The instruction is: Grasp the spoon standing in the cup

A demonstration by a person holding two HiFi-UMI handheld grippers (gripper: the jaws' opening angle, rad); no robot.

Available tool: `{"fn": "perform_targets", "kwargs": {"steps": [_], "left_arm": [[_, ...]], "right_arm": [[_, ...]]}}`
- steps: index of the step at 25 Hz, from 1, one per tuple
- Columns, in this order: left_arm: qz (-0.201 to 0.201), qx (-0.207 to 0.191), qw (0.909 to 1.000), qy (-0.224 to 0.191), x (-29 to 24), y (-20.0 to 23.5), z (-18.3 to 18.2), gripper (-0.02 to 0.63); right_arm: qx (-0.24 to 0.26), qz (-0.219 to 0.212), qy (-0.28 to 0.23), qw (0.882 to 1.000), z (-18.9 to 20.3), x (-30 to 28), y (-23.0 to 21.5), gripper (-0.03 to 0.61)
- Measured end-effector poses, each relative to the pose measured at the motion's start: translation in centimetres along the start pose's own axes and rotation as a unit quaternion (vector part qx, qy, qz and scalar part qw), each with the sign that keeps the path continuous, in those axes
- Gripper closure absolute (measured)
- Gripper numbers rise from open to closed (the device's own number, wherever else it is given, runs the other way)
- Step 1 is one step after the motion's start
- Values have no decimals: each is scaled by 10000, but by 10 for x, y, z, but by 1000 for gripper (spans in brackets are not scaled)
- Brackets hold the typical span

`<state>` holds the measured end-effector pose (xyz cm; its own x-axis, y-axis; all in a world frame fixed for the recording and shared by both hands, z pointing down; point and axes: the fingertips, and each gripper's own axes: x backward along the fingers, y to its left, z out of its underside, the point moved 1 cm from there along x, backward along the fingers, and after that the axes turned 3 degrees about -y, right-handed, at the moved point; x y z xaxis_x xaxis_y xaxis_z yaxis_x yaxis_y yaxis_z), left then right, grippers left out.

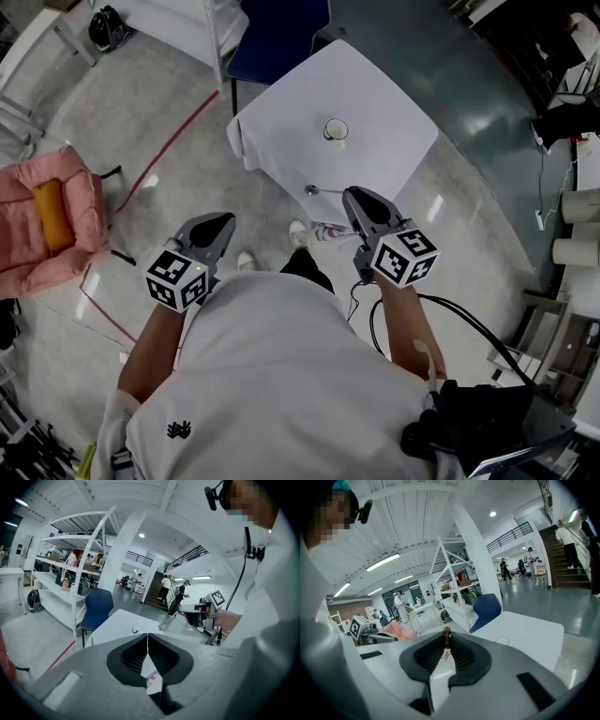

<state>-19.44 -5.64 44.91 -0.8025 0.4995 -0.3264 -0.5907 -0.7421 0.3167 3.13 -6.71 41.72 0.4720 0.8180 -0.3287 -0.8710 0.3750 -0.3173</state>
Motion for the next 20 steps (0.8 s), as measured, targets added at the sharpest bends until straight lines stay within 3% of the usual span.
{"fn": "perform_targets", "kwargs": {"steps": [20], "left_arm": [[93,55,9999,17,24,9,14,601]], "right_arm": [[134,-27,33,9999,13,0,41,530]]}}
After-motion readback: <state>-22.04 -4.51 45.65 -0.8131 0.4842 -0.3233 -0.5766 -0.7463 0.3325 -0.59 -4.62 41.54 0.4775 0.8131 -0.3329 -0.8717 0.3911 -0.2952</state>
